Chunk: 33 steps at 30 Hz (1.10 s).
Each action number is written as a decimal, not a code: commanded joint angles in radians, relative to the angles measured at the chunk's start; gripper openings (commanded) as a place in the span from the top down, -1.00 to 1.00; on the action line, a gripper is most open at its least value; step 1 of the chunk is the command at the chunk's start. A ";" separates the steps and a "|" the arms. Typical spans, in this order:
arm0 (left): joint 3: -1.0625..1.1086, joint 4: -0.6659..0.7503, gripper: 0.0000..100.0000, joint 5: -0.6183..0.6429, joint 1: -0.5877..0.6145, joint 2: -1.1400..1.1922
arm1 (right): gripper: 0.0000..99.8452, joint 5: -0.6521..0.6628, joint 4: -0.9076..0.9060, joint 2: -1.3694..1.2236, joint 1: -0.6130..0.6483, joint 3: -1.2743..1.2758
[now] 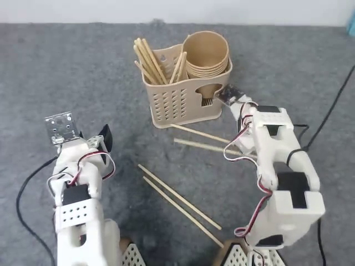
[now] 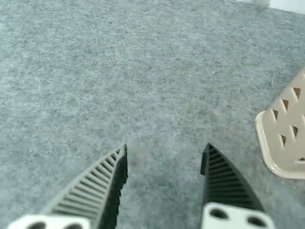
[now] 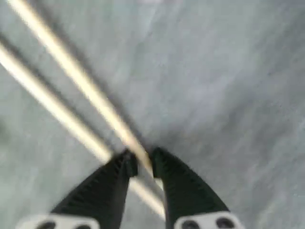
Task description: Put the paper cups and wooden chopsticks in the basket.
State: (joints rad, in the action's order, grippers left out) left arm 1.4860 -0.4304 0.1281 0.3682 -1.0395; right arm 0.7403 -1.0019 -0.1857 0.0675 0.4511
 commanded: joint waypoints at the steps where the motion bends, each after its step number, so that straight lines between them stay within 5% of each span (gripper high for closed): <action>1: -0.035 0.028 0.52 0.009 0.003 -0.020 | 0.99 0.117 -0.191 0.101 0.010 -0.005; 13: -0.035 0.028 0.52 0.009 0.006 -0.020 | 0.98 0.413 -0.685 0.351 -0.085 -0.002; 17: -0.035 0.026 0.52 0.009 0.008 -0.020 | 0.94 0.407 -0.720 0.349 -0.094 0.018; 23: -0.035 0.026 0.52 0.009 0.008 -0.020 | 0.55 0.404 -0.694 0.352 -0.022 0.091; 28: -0.035 0.026 0.52 0.009 0.008 -0.020 | 0.52 0.399 -0.648 0.354 0.068 0.091; 33: -0.035 0.026 0.52 0.009 0.008 -0.020 | 0.52 0.199 -0.648 0.361 0.237 0.091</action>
State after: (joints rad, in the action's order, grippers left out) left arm 1.4860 -0.4289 0.1281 0.3682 -1.0395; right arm 1.0625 -1.6586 0.1181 0.2041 0.5447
